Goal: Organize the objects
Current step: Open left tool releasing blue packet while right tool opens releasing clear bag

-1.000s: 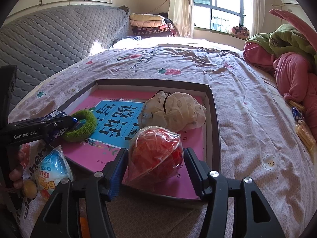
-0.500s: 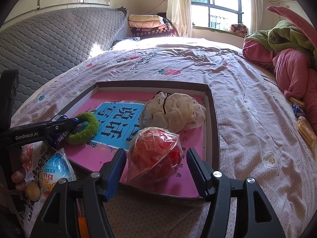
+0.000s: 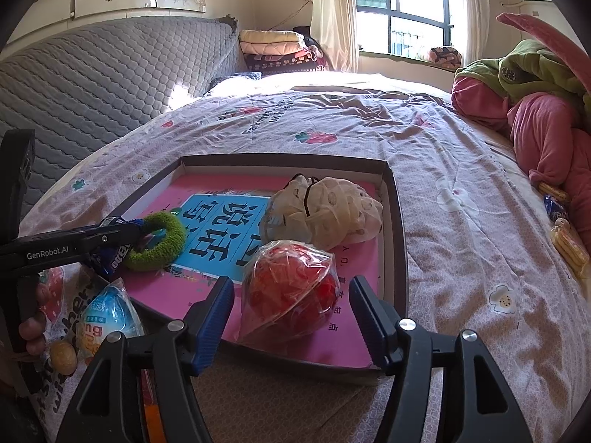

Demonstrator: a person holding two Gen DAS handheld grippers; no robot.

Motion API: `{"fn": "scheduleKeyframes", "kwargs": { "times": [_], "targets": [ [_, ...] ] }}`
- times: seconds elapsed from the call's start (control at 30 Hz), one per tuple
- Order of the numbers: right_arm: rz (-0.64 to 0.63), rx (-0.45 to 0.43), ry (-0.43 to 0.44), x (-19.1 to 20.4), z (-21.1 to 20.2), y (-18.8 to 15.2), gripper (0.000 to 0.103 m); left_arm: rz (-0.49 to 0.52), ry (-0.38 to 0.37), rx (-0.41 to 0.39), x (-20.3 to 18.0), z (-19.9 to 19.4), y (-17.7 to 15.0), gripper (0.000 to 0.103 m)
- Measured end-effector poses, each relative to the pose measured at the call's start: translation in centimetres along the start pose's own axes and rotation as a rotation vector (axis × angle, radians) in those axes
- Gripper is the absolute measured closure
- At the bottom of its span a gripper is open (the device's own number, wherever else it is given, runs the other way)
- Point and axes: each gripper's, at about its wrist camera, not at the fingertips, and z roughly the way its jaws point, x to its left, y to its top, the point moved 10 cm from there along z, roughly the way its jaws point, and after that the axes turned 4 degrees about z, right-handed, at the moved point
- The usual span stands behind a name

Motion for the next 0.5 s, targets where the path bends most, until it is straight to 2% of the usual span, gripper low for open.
{"fn": "scheduleKeyframes", "kwargs": {
  "times": [0.5],
  "targets": [
    [0.004,-0.026,0.005,0.08,-0.65,0.54,0.034,0.009,-0.007,-0.003,-0.46,-0.69,0.18,0.045]
  ]
}}
